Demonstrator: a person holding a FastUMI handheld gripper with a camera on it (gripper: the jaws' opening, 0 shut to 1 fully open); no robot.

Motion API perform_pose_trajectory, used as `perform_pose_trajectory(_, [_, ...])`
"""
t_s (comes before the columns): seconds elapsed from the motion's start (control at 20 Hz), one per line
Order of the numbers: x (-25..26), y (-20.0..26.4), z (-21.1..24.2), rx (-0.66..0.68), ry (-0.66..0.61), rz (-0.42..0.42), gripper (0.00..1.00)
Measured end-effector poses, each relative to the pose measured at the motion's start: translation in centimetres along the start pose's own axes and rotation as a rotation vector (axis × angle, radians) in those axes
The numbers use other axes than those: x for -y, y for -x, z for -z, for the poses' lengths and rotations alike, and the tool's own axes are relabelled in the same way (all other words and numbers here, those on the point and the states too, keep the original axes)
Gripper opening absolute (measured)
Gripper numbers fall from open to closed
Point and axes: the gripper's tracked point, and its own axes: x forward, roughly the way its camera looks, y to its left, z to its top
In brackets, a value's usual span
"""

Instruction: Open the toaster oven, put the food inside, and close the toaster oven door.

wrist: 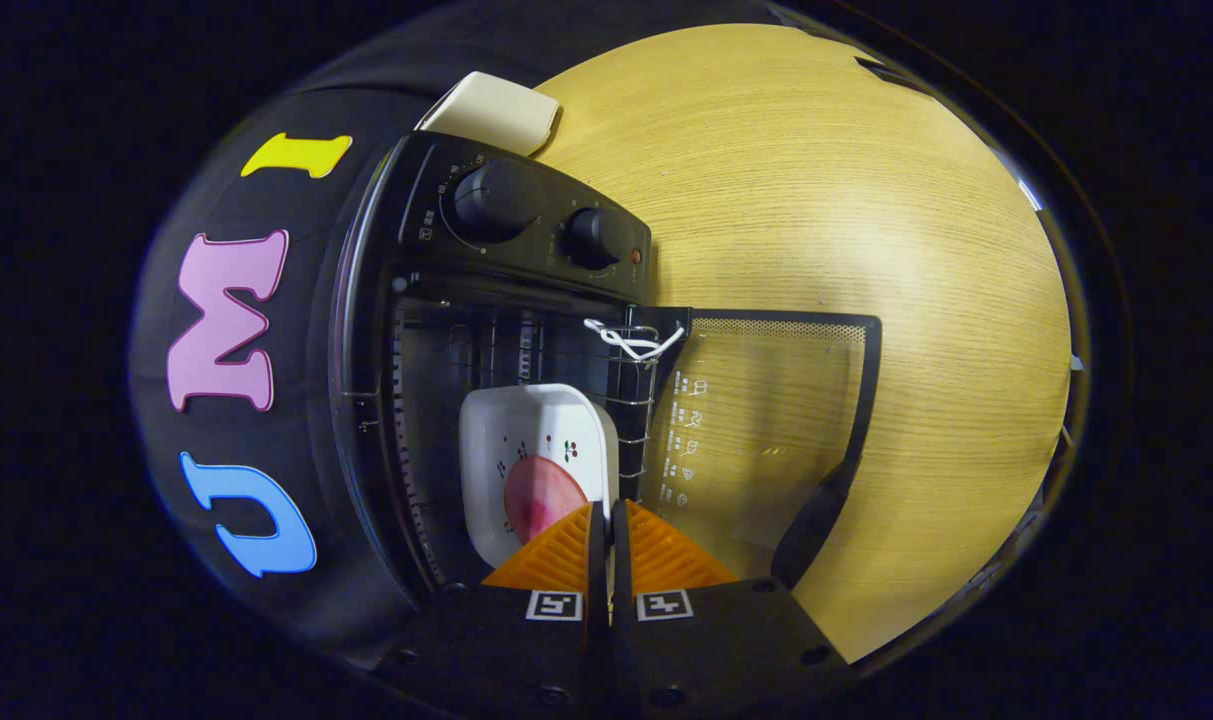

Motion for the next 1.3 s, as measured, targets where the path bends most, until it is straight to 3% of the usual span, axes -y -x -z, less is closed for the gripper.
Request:
perform_pose_trajectory(0.25, [0.5, -0.6, -0.4, 0.049, -0.051, 0.055, 0.05])
perform_pose_trajectory(0.65, [-0.7, -0.1, 1.0, -0.021, -0.062, -0.004, 0.11])
perform_pose_trajectory(0.7, [-1.2, -0.3, 0.9, -0.034, -0.044, -0.024, 0.24])
perform_pose_trajectory(0.8, [-2.2, 0.7, 1.2, -0.048, -0.008, -0.072, 0.68])
perform_pose_trajectory(0.9, [-2.2, 2.1, 1.5, -0.073, 0.082, -0.067, 0.95])
perform_pose_trajectory(1.15, [0.4, 6.1, 1.6, -0.135, 0.397, -0.004, 0.99])
perform_pose_trajectory(1.3, [1.9, 8.2, 0.9, -0.122, 0.707, -0.008, 0.99])
